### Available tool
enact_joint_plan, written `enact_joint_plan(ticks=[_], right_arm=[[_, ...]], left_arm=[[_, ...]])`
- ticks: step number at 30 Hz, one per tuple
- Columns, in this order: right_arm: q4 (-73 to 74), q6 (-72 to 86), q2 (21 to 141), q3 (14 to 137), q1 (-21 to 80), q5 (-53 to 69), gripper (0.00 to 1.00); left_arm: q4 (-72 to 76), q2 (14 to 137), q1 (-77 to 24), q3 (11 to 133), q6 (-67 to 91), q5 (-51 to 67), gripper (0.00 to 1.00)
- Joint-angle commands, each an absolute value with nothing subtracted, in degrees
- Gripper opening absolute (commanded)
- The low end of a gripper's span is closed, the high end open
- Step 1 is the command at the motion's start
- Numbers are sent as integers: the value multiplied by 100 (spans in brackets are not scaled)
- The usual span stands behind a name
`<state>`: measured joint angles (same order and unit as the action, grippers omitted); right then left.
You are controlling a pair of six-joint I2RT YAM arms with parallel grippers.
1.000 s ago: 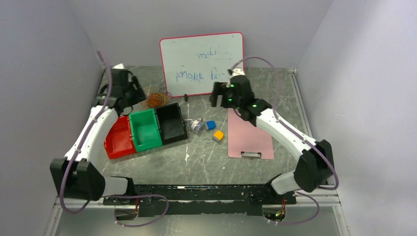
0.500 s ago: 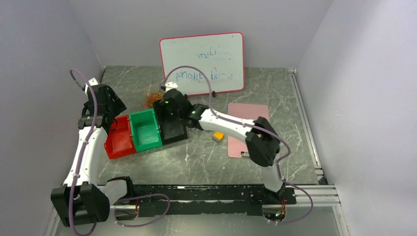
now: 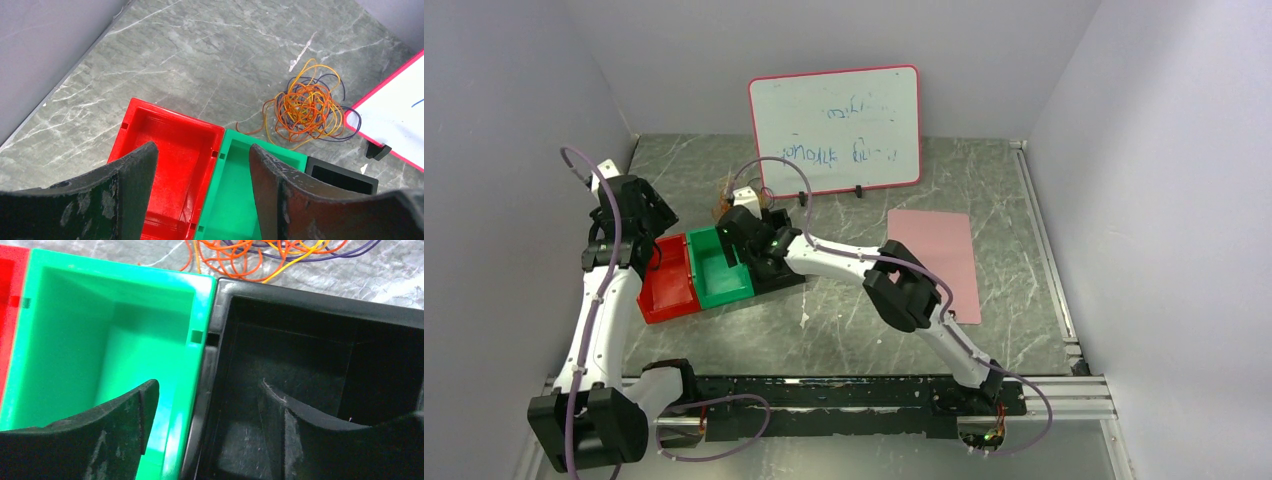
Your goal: Untangle the cables
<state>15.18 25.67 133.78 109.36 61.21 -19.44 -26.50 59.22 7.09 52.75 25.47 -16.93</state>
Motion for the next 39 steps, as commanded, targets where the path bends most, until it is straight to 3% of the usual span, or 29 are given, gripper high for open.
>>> enact_joint_plan(ticks=[1, 13, 24, 28, 39], right_arm=[[1737, 2486, 13636, 11363, 6161, -2391, 72], [1847, 2447, 13693, 11486, 6197, -2435, 45], [1815, 2471, 13316, 11301, 6197, -2013, 10], [1657, 2425, 12882, 11059, 6196, -1968, 4], [1767, 2242, 12144, 11240, 6167, -2222, 0]], left_arm=[[-2417, 5821, 773, 5229, 2536, -1794, 72], [-2404, 5784, 849, 5204, 2522, -1693, 72], [-2465, 5726, 851, 5331, 2462, -1891, 71], [-2724, 5738, 850, 5740, 2478, -2000, 70], [-3405, 5667, 853, 7241, 2311, -2023, 72]])
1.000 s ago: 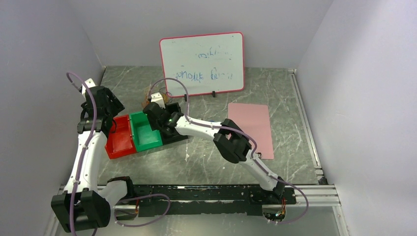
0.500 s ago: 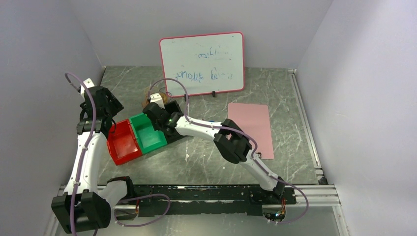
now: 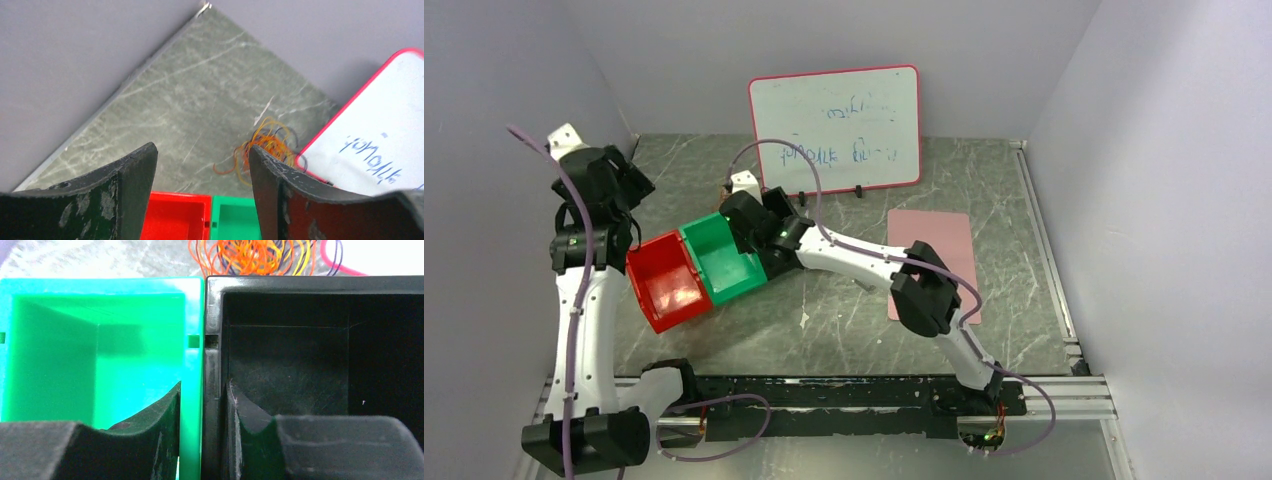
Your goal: Untangle the cables
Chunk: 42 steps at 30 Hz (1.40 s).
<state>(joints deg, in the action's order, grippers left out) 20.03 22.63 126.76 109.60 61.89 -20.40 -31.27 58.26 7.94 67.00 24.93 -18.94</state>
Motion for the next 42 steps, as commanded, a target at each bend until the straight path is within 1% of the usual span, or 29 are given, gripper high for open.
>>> enact_joint_plan(ticks=[1, 5, 9, 14, 16, 23, 29, 37, 42], right_arm=[[1785, 2245, 12062, 11195, 6137, -2235, 0], [1791, 2286, 11615, 10720, 5905, -2351, 0], [1769, 2390, 10685, 9884, 5465, -2517, 0], [1889, 2512, 9394, 8653, 4587, -2593, 0], [1940, 2454, 8932, 8069, 4088, -2644, 0], [2144, 1935, 7758, 6845, 2519, -2430, 0], [2143, 1895, 7410, 6149, 1492, -1972, 0], [1829, 2117, 7573, 5452, 998, -1806, 0], [1550, 2187, 7742, 5243, 594, -1642, 0]], left_arm=[[-3440, 5652, 853, 7349, 2272, -2044, 72], [-3447, 5633, 853, 7502, 2220, -1999, 73], [-3317, 5673, 852, 7287, 2260, -1714, 73], [-3148, 5804, 851, 7029, 2338, -1276, 71], [-3086, 5863, 852, 6942, 2344, -1204, 71], [-2957, 6111, 844, 6786, 2194, -1031, 70], [-2794, 6267, 848, 6591, 2181, -679, 69], [-2621, 6466, 848, 6412, 2162, -420, 69], [-2565, 6618, 853, 6394, 2162, -246, 68]])
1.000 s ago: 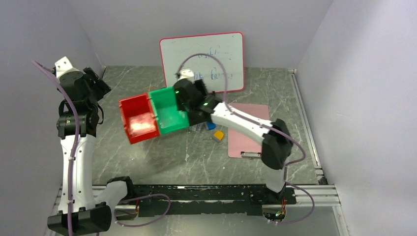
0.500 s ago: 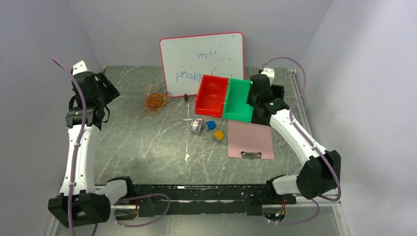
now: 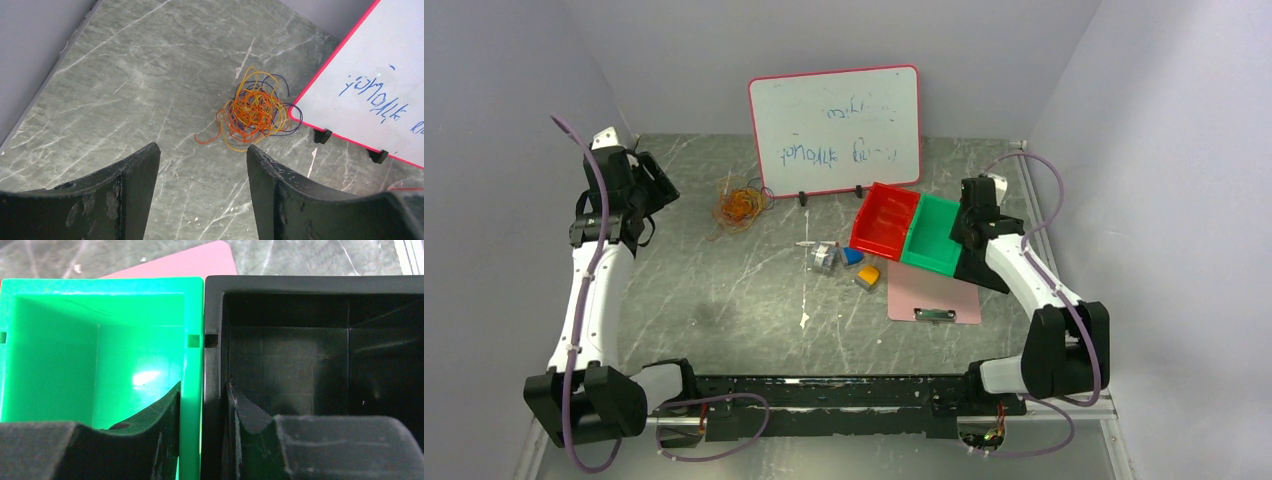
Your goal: Untangle the cables
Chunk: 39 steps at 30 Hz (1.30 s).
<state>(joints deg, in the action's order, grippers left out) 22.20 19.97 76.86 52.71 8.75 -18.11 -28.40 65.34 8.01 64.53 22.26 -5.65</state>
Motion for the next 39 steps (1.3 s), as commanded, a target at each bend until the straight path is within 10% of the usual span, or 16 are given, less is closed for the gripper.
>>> enact_joint_plan(ticks=[1, 21, 35, 39], right_arm=[[1513, 2174, 7803, 5247, 551, -1636, 0], [772, 1253, 9246, 5468, 386, -1543, 3], [973, 1478, 8843, 5467, 380, -1662, 66], [1099, 1573, 8412, 5379, 384, -1725, 69]], left_arm=[[-2552, 6645, 850, 6386, 2162, -220, 68], [-2450, 6942, 785, 6303, 1976, 7, 68], [-2519, 7278, 722, 6388, 1834, 192, 76], [-2601, 7585, 686, 6570, 1839, 234, 80]])
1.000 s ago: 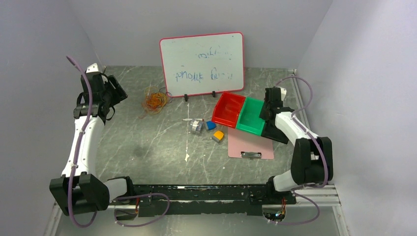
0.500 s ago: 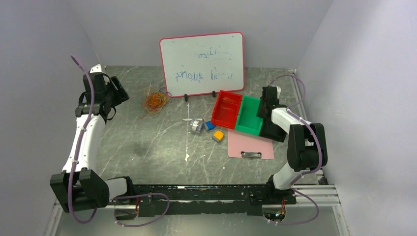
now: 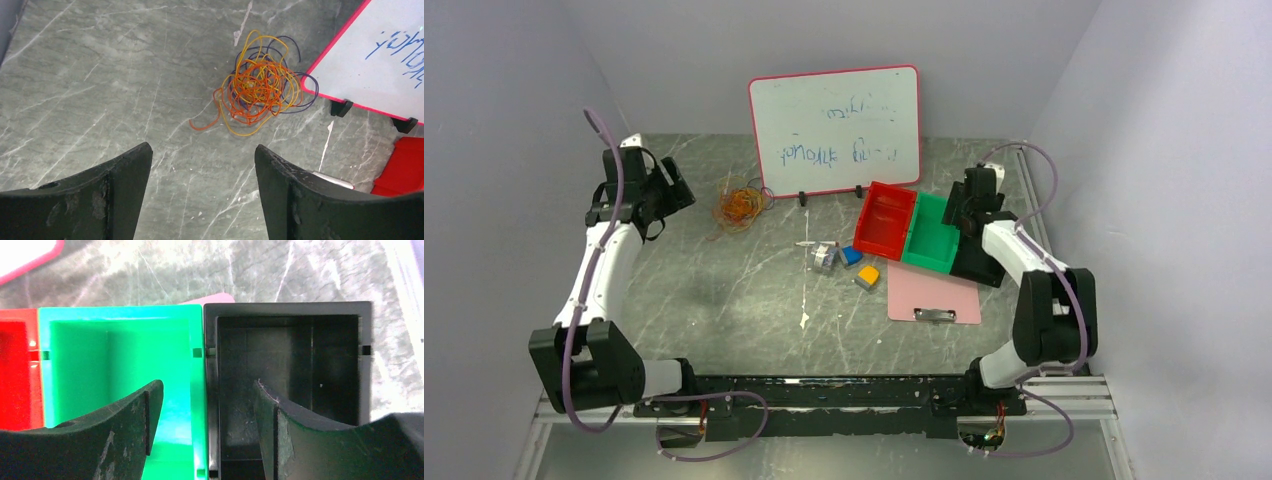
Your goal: Untangle the cables
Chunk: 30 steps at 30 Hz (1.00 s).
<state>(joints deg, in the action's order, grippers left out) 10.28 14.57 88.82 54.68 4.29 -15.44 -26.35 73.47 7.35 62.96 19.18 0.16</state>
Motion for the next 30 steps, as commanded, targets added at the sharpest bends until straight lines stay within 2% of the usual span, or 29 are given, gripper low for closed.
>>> enact_joint_plan(ticks=[1, 8, 17, 26, 30], right_arm=[[1118, 1588, 8284, 5346, 383, -1704, 70], [1157, 1481, 7487, 5168, 383, -702, 70], [924, 1570, 6805, 4749, 446, 435, 70], [1107, 1188, 6776, 4812, 451, 226, 70], [1073, 1260, 6704, 4776, 452, 257, 70]], left_arm=[[-2628, 7678, 679, 6615, 1859, 248, 80], [-2531, 8623, 407, 7133, 2277, 352, 79], [-2720, 10462, 228, 8722, 2805, 274, 73], [-3621, 12407, -373, 10795, 2446, -100, 71], [-3614, 12608, -404, 10703, 2456, -117, 71]])
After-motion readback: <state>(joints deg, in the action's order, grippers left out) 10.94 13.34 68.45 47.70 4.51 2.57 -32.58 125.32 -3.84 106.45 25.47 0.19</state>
